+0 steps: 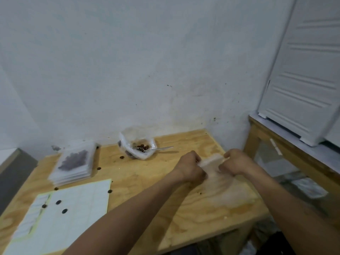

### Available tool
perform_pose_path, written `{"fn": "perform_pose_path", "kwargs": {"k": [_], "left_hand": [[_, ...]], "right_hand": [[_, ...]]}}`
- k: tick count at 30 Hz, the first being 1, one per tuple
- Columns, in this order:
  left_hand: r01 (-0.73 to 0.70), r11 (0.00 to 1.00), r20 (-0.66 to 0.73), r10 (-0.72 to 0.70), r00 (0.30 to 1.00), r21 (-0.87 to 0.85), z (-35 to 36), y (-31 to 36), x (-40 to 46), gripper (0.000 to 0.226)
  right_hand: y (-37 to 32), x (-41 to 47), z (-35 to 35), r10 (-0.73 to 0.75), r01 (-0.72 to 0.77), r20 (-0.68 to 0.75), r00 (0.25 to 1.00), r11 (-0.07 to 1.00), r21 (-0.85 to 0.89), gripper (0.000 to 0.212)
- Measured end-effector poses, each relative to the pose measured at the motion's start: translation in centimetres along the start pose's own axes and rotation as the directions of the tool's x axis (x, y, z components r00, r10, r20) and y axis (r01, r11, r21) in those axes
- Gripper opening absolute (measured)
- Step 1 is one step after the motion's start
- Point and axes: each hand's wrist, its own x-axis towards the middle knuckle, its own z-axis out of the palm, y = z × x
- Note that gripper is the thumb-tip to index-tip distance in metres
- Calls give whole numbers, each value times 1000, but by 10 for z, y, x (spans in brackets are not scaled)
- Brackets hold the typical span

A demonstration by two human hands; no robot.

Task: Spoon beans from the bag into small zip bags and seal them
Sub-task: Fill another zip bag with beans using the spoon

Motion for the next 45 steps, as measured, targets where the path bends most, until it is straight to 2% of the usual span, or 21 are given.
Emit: {"fn": "perform_pose_path", "kwargs": {"k": [3, 5, 7, 10, 12, 13, 14, 16, 18, 21, 23, 26, 29, 33, 41, 45], "left_hand": [[4, 965, -91, -29, 995, -262, -11, -17, -1, 47], [-23, 897, -146, -46, 988, -441, -27, -21, -5, 48], [-82, 837, -218, -45, 975, -542, -47, -21, -12, 45], [-207, 855, -396, 2, 918, -475, -80, -22, -21, 21], [-275, 860, -497, 28, 867, -431, -101, -22, -30, 11], [-313, 854, -546, 42, 837, -415, -112, -22, -35, 9], [-349, 852, -592, 58, 804, -391, -121, -23, -40, 8], [-393, 866, -669, 96, 737, -310, -135, -24, -49, 7], [-435, 871, -725, 144, 673, -230, -144, -29, -54, 8], [-484, 865, -757, 224, 614, -137, -150, -41, -60, 15], [-498, 863, -745, 279, 606, -81, -156, -50, -62, 14], [-478, 874, -688, 295, 663, -85, -165, -60, -69, 18], [-387, 886, -638, 146, 756, -255, -172, -65, -76, 35], [-343, 839, -594, 31, 804, -421, -185, -72, -76, 40], [-304, 767, -473, 1, 881, -566, -207, -80, -82, 14], [-265, 763, -438, -27, 898, -590, -211, -84, -80, 16]], "right_hand": [[-6, 9, 9, -40, 43, -26, 999, 985, 165, 64], [-18, 12, 13, -80, 86, -38, 996, 973, 215, 63], [-35, 12, 16, -127, 138, -58, 990, 955, 264, 65], [-68, 1, 14, -246, 294, -217, 945, 928, 227, 59], [-92, -12, 12, -322, 423, -358, 876, 870, 253, 36], [-104, -20, 9, -345, 469, -383, 857, 830, 302, 28], [-118, -27, 6, -352, 487, -373, 858, 787, 378, 33], [-144, -40, -1, -321, 417, -267, 909, 726, 548, 49], [-167, -49, -6, -300, 343, -176, 937, 706, 620, 54], [-190, -53, -4, -322, 313, -112, 940, 685, 658, 35], [-200, -49, 2, -337, 300, -88, 938, 653, 695, 22], [-212, -43, 11, -363, 314, -91, 927, 624, 715, 16], [-224, -41, 21, -418, 374, -109, 902, 627, 684, 25], [-236, -38, 35, -507, 451, -127, 852, 592, 668, 32], [-245, -31, 48, -606, 492, -78, 792, 556, 670, 41], [-244, -29, 53, -634, 461, -32, 773, 526, 715, 42]]}}
